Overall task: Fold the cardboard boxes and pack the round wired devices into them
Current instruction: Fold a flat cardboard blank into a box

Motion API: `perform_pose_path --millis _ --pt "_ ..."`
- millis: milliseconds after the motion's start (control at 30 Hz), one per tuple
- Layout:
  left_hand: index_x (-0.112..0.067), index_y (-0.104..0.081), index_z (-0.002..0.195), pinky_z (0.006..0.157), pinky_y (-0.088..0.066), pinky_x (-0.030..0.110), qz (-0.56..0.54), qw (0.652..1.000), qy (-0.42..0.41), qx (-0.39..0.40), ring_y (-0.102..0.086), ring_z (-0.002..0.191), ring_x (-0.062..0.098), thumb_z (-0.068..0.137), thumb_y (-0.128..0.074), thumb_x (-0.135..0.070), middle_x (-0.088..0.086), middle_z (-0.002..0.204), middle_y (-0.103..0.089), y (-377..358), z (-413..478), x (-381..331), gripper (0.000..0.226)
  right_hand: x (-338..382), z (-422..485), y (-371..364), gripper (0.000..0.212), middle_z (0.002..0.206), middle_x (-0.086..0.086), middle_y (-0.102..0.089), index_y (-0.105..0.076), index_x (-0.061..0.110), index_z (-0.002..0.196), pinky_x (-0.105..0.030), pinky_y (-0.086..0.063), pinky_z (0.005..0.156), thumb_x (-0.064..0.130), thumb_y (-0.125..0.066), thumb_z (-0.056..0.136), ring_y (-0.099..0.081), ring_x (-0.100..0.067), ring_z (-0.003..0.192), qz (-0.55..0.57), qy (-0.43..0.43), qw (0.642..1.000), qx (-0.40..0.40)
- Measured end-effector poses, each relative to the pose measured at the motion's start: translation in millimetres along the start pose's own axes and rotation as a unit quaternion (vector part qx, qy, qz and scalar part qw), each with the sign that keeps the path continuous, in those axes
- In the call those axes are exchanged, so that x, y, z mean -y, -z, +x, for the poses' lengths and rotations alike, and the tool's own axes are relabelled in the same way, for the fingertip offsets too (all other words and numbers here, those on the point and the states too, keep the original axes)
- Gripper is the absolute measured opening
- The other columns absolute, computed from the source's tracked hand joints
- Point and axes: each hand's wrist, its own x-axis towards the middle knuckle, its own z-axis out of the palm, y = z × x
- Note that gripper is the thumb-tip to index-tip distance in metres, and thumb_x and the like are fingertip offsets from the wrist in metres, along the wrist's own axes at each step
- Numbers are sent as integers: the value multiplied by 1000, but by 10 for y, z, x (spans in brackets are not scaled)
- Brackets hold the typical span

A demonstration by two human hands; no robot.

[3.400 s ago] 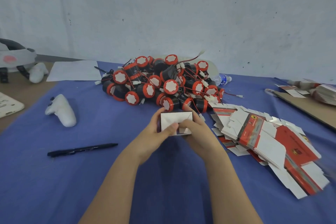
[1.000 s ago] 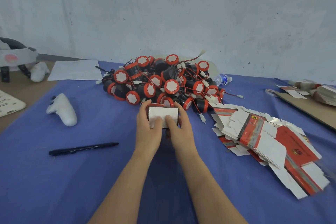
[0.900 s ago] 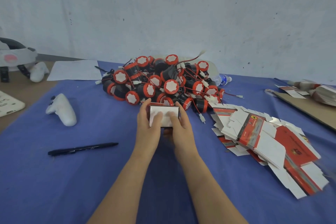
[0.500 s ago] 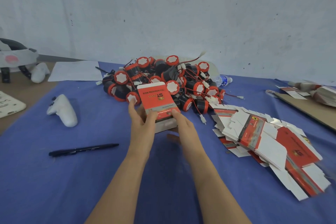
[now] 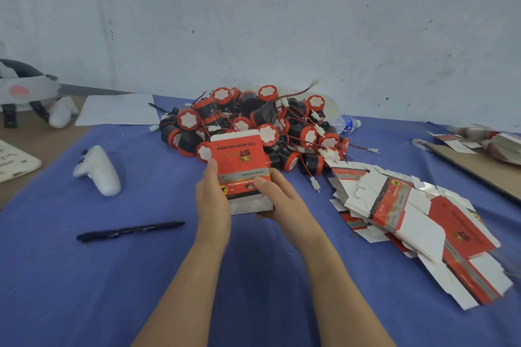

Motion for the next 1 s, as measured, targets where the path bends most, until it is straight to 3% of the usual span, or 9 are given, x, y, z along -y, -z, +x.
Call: perform_pose_path --millis 167,267,367,533,633,733,833,933,1000 --pt "-11 -51 116 90 -50 41 70 995 36 -58 -58 105 18 98 -38 -52 1 112 -59 6 80 73 46 -42 51 -122 34 106 0 -58 -58 22 93 -18 -52 64 48 -72 76 -60 -4 81 -117 28 977 -176" --pt "-29 -24 145 104 -43 48 100 989 82 77 -50 125 18 80 -55 -66 -6 141 -44 -42 -17 71 81 -97 63 -109 40 109 10 -42 -50 20 96 -16 -45 65 47 -72 77 -52 -3 86 -333 62 897 -283" --pt "-37 -8 151 103 -46 45 110 974 87 179 -52 122 14 55 -71 -64 -14 130 -46 -131 -124 70 118 -148 68 -75 38 123 6 -42 -55 21 117 -29 -48 80 29 -70 82 -48 -15 105 -403 70 881 -236" --pt "-27 -51 121 91 -54 42 50 991 120 41 -64 96 15 85 -70 -33 -2 109 -63 20 23 79 42 -154 58 -155 50 128 12 -47 -53 30 131 -25 -44 88 33 -66 83 -41 -13 109 -425 101 899 -36" --pt "-16 -60 116 87 -55 43 17 991 134 -19 -67 92 22 93 -57 -23 7 105 -68 104 75 67 23 -102 51 -211 40 114 11 -59 -55 26 127 -25 -50 83 24 -59 87 -54 -6 95 -349 124 928 -45" --pt "-19 -63 105 75 -54 33 57 995 78 -24 -64 85 17 92 -48 -8 4 97 -68 71 48 67 23 -46 44 -230 26 87 15 -61 -58 29 109 -18 -45 64 12 -53 90 -55 -5 71 -252 146 945 -149" --pt "-25 -62 102 47 -43 11 115 993 -16 3 -58 63 0 90 -43 1 -8 83 -61 3 -7 37 35 -16 90 -149 31 110 13 -52 -53 27 119 -23 -45 80 16 -61 91 -52 -5 91 -199 126 924 -301" --pt "-40 -57 88 44 -43 6 134 986 -70 72 -61 68 -12 89 -49 2 -18 83 -63 -26 -71 -2 43 -20 121 -18 55 134 5 -48 -41 19 138 -34 -46 94 15 -66 89 -52 -14 114 -66 -41 967 -243" --pt "-38 -62 96 57 -51 11 165 975 -92 114 -65 79 -5 89 -56 -3 -16 91 -68 -36 -87 28 35 -60 126 28 38 121 -12 -64 -55 8 124 -49 -53 91 7 -64 88 -64 -28 105 13 -113 976 -186"
